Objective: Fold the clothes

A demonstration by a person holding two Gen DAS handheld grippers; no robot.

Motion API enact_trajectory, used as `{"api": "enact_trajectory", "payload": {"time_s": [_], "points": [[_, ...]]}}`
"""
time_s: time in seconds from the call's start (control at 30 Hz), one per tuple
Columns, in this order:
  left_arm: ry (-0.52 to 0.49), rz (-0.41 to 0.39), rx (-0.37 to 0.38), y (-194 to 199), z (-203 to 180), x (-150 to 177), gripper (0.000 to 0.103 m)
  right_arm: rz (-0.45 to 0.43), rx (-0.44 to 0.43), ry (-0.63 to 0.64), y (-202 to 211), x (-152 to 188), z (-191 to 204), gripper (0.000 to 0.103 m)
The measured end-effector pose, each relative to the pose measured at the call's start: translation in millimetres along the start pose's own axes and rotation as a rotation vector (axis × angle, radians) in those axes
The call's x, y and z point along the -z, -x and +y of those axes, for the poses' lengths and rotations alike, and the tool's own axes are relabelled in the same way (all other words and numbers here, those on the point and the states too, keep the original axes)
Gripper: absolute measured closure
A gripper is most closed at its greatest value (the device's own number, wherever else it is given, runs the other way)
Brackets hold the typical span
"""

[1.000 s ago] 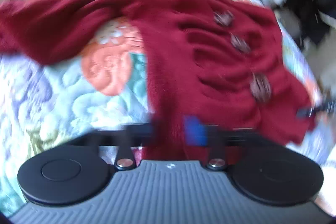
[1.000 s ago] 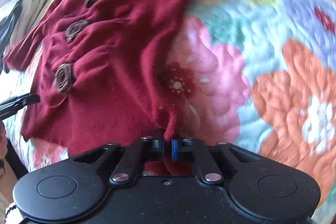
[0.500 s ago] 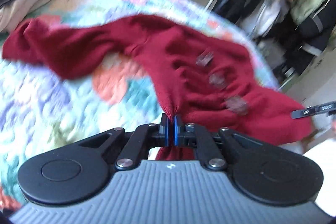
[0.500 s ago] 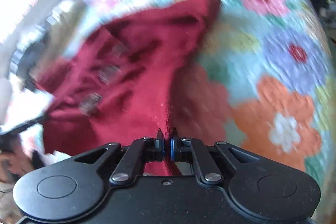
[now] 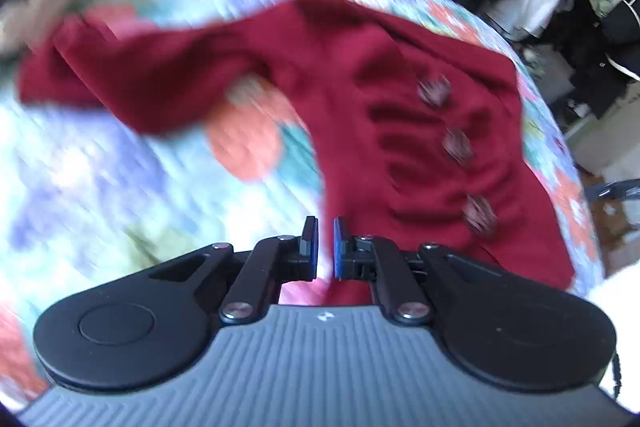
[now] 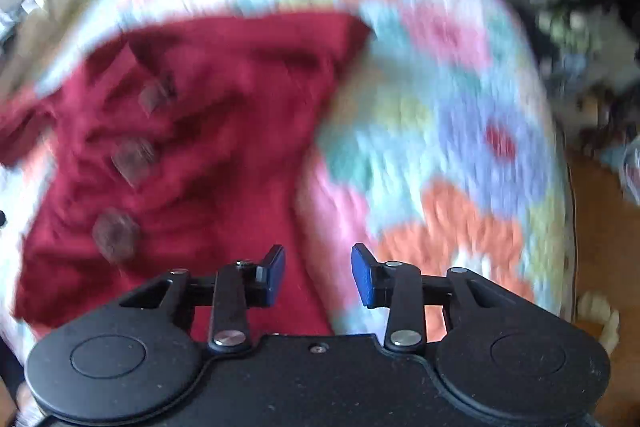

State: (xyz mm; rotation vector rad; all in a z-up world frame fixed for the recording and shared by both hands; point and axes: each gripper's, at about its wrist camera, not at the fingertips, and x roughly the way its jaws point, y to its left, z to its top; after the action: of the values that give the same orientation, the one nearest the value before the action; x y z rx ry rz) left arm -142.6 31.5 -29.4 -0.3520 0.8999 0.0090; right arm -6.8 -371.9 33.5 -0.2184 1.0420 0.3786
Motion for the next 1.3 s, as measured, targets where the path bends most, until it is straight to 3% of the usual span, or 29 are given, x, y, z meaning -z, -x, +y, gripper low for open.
{"api": "enact_trajectory", "payload": {"time_s": [0.13, 0.17, 0.2, 0.23, 0.33, 0.4, 0.43, 0.5, 0.53, 0.63, 0.7, 0.8, 0.87, 0.93, 0.97, 1.1, 1.23, 1.3], "points": [[-0.17, -0.052, -0.052, 27, 6, -21, 0.088, -0.164, -0.178, 0.116, 22, -16, 65, 0.062], [-0.213, -0.065, -0.065, 34, 8, -26, 0.081, -0.178, -0.225, 0.138, 19, -21, 85, 0.062], [-0.213, -0.071, -0.071, 37, 14, -34, 0.072, -0.183, -0.26, 0.158, 15, -26, 106, 0.062], [-0.184, -0.068, -0.082, 36, 23, -44, 0.07, -0.184, -0.29, 0.18, 9, -32, 127, 0.062], [-0.179, 0.011, -0.109, 19, 46, -71, 0.068, -0.171, -0.321, 0.269, -19, -49, 195, 0.062], [-0.294, 0.089, -0.055, 1, 57, -80, 0.053, -0.179, -0.313, 0.347, -34, -53, 234, 0.062], [-0.371, 0.11, -0.027, -7, 60, -79, 0.053, -0.187, -0.307, 0.388, -41, -54, 253, 0.062], [-0.436, 0.092, -0.084, -19, 67, -72, 0.053, -0.194, -0.322, 0.445, -48, -51, 280, 0.061], [-0.432, 0.08, -0.129, -24, 72, -68, 0.053, -0.187, -0.357, 0.449, -54, -50, 288, 0.061], [-0.336, 0.07, -0.129, -28, 93, -68, 0.053, -0.114, -0.478, 0.373, -78, -56, 299, 0.06], [-0.211, 0.069, -0.107, -30, 112, -78, 0.053, -0.071, -0.512, 0.301, -96, -58, 302, 0.06], [-0.033, -0.007, -0.043, -36, 130, -91, 0.052, -0.076, -0.525, 0.211, -112, -48, 298, 0.06], [0.011, -0.053, -0.007, -42, 132, -95, 0.052, -0.093, -0.551, 0.159, -118, -36, 288, 0.059], [-0.019, -0.016, 0.031, -55, 126, -99, 0.073, -0.095, -0.565, 0.125, -126, -29, 282, 0.059], [-0.033, 0.013, 0.042, -61, 123, -100, 0.102, -0.09, -0.566, 0.116, -129, -28, 282, 0.059], [-0.044, -0.018, 0.111, -54, 110, -100, 0.103, -0.087, -0.624, 0.11, -132, -30, 286, 0.059], [0.021, -0.11, 0.284, -29, 108, -104, 0.103, -0.141, -0.642, 0.129, -124, -31, 291, 0.058], [0.006, -0.122, 0.195, -20, 111, -105, 0.102, -0.165, -0.624, 0.155, -121, -30, 294, 0.052]]}}
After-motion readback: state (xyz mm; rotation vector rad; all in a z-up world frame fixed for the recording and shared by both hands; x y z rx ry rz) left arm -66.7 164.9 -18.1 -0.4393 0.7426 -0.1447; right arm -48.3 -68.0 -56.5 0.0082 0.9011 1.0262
